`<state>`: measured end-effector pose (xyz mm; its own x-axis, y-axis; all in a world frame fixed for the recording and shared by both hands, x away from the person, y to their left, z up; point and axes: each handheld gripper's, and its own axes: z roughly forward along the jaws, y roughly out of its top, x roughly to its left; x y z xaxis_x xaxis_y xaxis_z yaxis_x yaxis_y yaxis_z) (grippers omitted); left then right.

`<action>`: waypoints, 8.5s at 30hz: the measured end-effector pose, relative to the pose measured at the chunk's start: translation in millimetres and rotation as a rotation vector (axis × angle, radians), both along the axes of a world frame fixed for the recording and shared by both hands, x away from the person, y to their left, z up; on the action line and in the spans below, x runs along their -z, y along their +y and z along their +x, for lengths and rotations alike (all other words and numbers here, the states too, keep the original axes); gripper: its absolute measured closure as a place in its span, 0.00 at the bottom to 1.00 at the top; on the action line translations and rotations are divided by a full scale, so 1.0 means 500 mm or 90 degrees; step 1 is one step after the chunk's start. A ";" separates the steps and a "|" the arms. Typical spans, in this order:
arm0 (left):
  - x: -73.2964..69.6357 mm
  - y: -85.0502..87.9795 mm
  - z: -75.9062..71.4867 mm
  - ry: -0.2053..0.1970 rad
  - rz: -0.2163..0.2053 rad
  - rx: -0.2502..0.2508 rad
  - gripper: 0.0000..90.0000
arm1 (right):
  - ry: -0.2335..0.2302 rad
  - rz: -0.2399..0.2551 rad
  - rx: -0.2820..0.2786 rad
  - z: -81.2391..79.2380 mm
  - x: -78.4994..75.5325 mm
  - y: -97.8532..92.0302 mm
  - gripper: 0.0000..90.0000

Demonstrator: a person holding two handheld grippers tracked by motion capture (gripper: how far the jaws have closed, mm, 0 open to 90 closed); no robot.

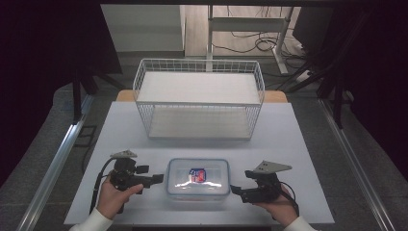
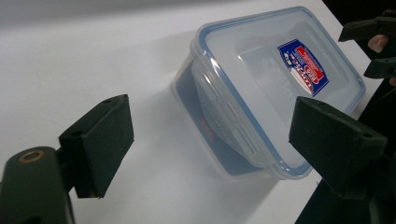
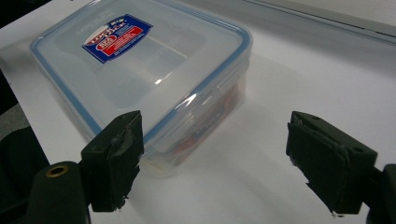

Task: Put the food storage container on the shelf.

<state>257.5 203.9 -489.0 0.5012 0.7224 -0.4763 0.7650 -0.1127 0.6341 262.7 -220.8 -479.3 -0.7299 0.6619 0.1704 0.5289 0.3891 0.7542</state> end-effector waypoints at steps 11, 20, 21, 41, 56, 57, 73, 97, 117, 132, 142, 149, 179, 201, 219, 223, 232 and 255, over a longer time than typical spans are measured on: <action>0.022 -0.031 0.016 0.053 -0.070 0.049 0.11 | 0.006 0.003 -0.001 0.010 0.003 0.010 0.21; 0.042 -0.041 0.018 0.118 -0.146 0.064 0.12 | 0.033 0.034 -0.007 0.012 0.003 0.011 0.17; 0.044 -0.043 0.017 0.118 -0.139 0.061 0.13 | 0.035 0.033 -0.005 0.012 0.002 0.010 0.17; 0.070 -0.060 0.030 0.159 -0.139 0.054 0.29 | 0.144 0.109 0.009 0.039 0.022 0.033 0.15; 0.069 -0.057 0.028 0.156 -0.143 0.047 0.33 | 0.299 0.182 0.045 0.062 0.059 0.047 0.28; 0.068 -0.058 0.028 0.156 -0.142 0.046 0.33 | 0.304 0.185 0.047 0.063 0.059 0.045 0.30; 0.061 -0.054 0.021 0.142 -0.139 0.050 0.38 | 0.353 0.231 0.082 0.055 0.053 0.024 0.46; 0.050 -0.037 0.000 0.115 -0.161 0.053 0.51 | 0.330 0.242 0.083 0.031 0.041 0.017 0.55; 0.030 -0.045 0.010 0.099 -0.138 0.044 0.54 | 0.304 0.237 0.094 0.043 0.026 0.017 0.58; 0.002 -0.041 0.067 0.070 -0.143 0.031 0.54 | 0.271 0.252 0.093 0.105 0.000 0.021 0.58; -0.005 -0.029 0.106 0.050 -0.152 0.022 0.55 | 0.236 0.245 0.069 0.157 -0.017 0.031 0.58; -0.005 -0.025 0.130 0.040 -0.152 0.020 0.55 | 0.225 0.242 0.062 0.186 -0.019 0.038 0.58; 0.027 -0.011 0.236 0.037 -0.163 0.017 0.55 | 0.211 0.258 0.090 0.268 0.012 0.053 0.58; 0.064 -0.024 0.288 0.052 -0.206 -0.030 0.54 | 0.239 0.304 0.153 0.315 0.047 0.039 0.57; 0.079 -0.023 0.306 0.080 -0.247 -0.070 0.53 | 0.265 0.329 0.225 0.331 0.055 0.047 0.55; 0.080 -0.023 0.305 0.079 -0.245 -0.067 0.52 | 0.251 0.316 0.222 0.327 0.053 0.053 0.52; 0.070 -0.029 0.297 0.065 -0.231 -0.064 0.40 | 0.203 0.281 0.232 0.310 0.038 0.061 0.43; 0.015 0.006 0.129 -0.029 -0.104 -0.034 0.26 | 0.012 0.093 0.103 0.144 -0.016 0.056 0.56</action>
